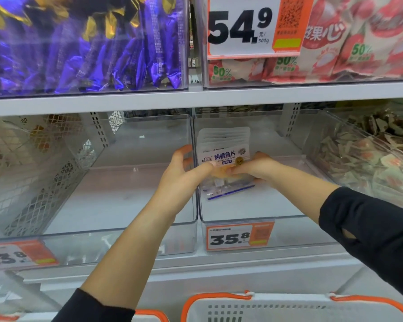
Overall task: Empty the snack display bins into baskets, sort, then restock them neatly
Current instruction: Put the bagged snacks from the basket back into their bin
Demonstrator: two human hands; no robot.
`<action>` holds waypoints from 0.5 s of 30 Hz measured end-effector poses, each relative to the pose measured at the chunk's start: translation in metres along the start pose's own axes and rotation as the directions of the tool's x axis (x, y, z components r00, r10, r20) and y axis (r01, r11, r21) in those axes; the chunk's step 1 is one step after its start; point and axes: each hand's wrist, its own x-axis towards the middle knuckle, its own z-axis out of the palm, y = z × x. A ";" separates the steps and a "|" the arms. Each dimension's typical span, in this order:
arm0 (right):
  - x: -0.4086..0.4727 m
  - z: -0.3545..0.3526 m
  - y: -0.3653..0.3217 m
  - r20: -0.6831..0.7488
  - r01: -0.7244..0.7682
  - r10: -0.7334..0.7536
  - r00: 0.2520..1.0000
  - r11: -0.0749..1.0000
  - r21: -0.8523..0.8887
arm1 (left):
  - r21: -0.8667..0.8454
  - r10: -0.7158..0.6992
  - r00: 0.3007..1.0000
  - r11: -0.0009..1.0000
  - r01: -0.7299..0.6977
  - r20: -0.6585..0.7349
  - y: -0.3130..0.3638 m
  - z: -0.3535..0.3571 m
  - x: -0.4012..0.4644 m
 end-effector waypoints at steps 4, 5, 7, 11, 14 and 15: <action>-0.030 -0.020 0.003 -0.039 0.024 -0.025 0.999 0.999 -0.039 | 0.110 0.033 0.996 0.994 -0.024 -0.082 0.008 0.001 -0.009; -0.043 -0.025 0.005 -0.077 0.052 -0.057 0.995 0.997 -0.060 | 0.142 0.091 0.985 0.987 -0.070 -0.144 0.011 0.001 -0.016; -0.078 -0.038 0.008 -0.194 0.150 -0.152 0.969 0.988 -0.027 | 0.142 0.250 0.938 0.965 -0.221 -0.242 0.018 0.000 -0.036; -0.172 -0.057 0.028 -0.364 0.415 -0.333 0.870 0.893 0.176 | 0.156 0.502 0.844 0.864 -0.479 -0.187 0.016 0.000 -0.107; -0.234 -0.055 0.062 -0.300 0.415 -0.325 0.897 0.853 0.317 | 0.181 0.481 0.872 0.869 -0.461 -0.087 -0.014 0.011 -0.155; -0.246 -0.048 0.079 -0.255 0.371 -0.294 0.921 0.862 0.346 | 0.172 0.426 0.904 0.893 -0.416 -0.027 -0.030 0.017 -0.169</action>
